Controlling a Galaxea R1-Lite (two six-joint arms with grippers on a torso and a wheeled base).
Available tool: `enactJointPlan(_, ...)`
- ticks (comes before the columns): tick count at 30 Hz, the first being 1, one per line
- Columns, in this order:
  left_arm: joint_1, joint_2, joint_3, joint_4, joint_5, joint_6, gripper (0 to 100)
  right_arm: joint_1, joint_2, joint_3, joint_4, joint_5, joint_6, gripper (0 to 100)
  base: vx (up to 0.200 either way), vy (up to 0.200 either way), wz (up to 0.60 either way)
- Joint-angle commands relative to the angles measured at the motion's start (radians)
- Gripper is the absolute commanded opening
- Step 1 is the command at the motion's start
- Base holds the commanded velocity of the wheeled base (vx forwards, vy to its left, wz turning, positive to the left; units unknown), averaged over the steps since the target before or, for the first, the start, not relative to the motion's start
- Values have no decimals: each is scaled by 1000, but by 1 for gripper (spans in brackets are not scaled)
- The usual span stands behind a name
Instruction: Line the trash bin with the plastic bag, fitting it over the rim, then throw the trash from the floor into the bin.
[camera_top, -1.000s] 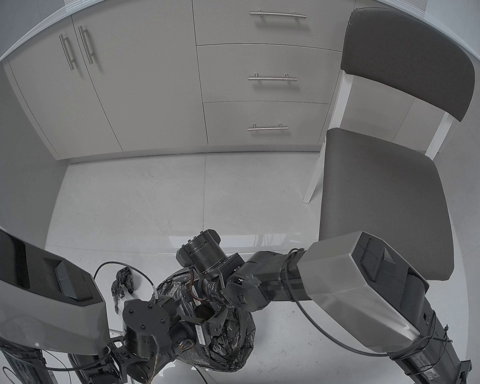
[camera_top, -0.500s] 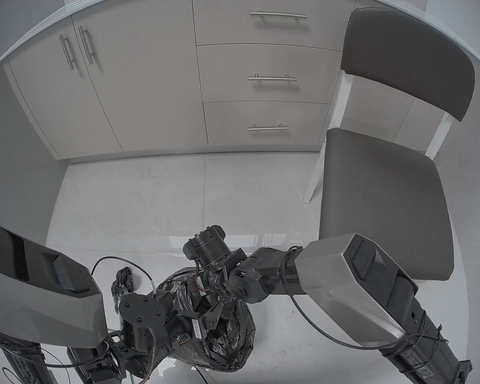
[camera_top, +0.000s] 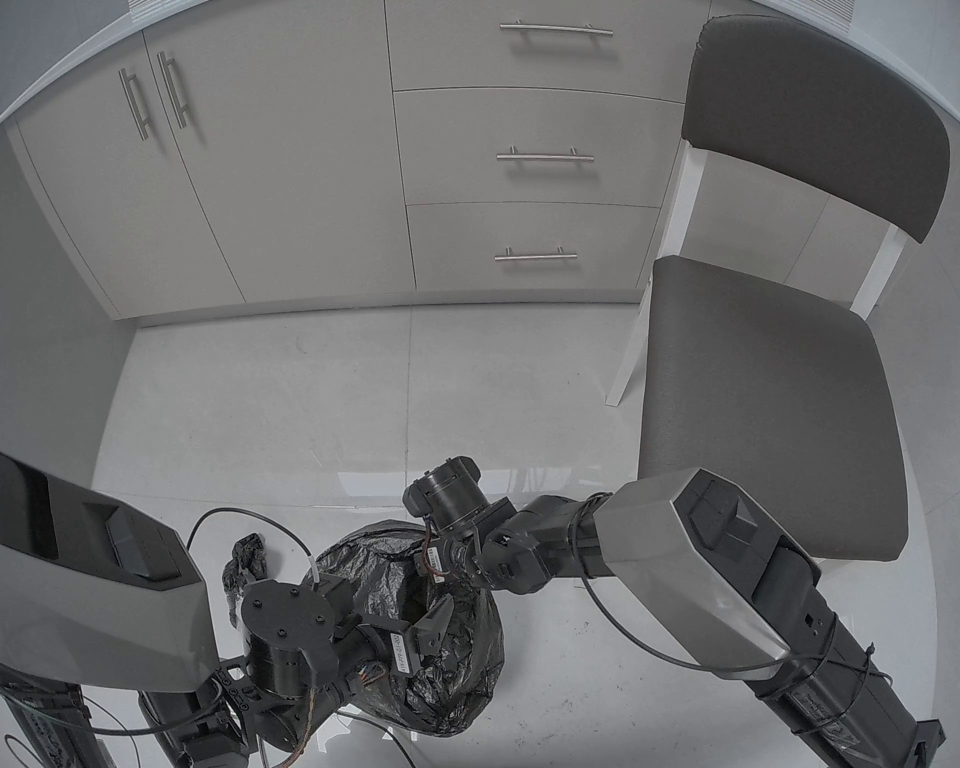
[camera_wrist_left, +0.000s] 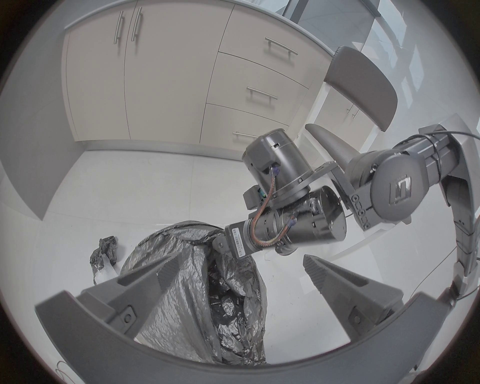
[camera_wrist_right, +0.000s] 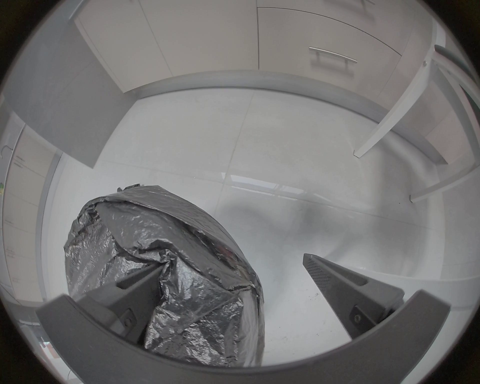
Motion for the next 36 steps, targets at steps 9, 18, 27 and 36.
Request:
enactJointPlan(9,-3,-1,2,0,1,0,100,13,-111,0,2,-1,2,100,0,0,0)
enactJointPlan(18,-2,-16,11,0,2,-4,100,38,-130,0,2,-1,0,100,0,0,0)
enactJointPlan(27,-3,-20,13,0,1,-4,100,38,-105,0,-1,-1,3,100,0,0,0)
enactJointPlan(36,-3,-20,13,0,1,-5,100,56,-99,0,2,-2,11,100,0,0,0)
